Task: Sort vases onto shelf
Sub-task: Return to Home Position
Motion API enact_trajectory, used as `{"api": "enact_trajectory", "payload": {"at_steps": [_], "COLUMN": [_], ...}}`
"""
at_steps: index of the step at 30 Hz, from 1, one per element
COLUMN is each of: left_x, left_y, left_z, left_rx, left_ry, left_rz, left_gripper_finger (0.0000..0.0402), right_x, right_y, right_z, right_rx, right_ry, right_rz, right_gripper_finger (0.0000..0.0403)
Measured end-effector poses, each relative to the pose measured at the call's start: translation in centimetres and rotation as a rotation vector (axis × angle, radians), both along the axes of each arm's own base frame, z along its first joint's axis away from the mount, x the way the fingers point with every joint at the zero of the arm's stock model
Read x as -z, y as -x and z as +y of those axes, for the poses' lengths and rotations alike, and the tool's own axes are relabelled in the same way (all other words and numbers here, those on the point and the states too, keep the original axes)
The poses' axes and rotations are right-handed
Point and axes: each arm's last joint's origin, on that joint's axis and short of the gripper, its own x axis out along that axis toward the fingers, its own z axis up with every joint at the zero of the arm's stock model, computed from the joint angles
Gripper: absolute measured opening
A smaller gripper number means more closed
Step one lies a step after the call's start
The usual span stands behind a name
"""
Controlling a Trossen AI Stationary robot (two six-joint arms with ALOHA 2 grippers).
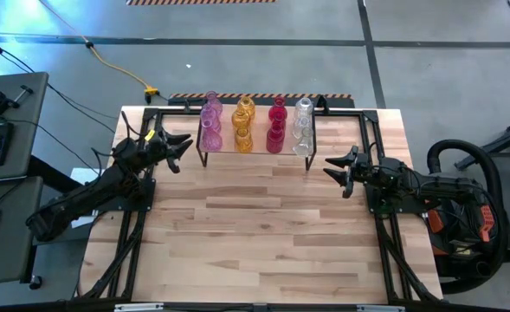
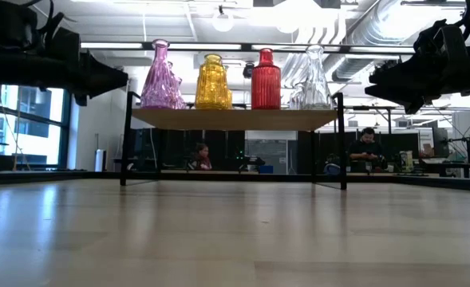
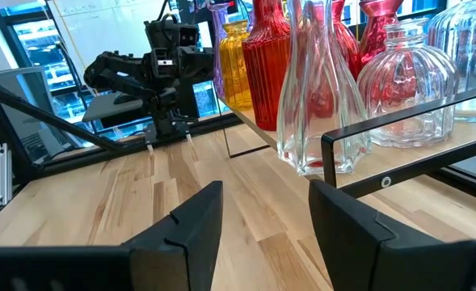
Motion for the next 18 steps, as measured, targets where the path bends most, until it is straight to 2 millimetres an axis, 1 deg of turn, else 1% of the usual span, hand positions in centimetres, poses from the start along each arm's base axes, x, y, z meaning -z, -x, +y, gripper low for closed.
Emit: {"api": "enact_trajectory", "payload": {"at_steps": [18], "left_x": [-0.03], "left_y": [0.00], "left_z": [0.00], "left_rx": [0.001], "left_ry": [0.014], "left_rz": [-0.008], "left_gripper_finger": [0.0107], "right_x": [0.00], "right_y": [0.00], "right_z": [0.00], "right_rx": [0.000], "right_ry": [0.000], "right_rz": [0.000], "right_gripper_finger": [0.0170]}}
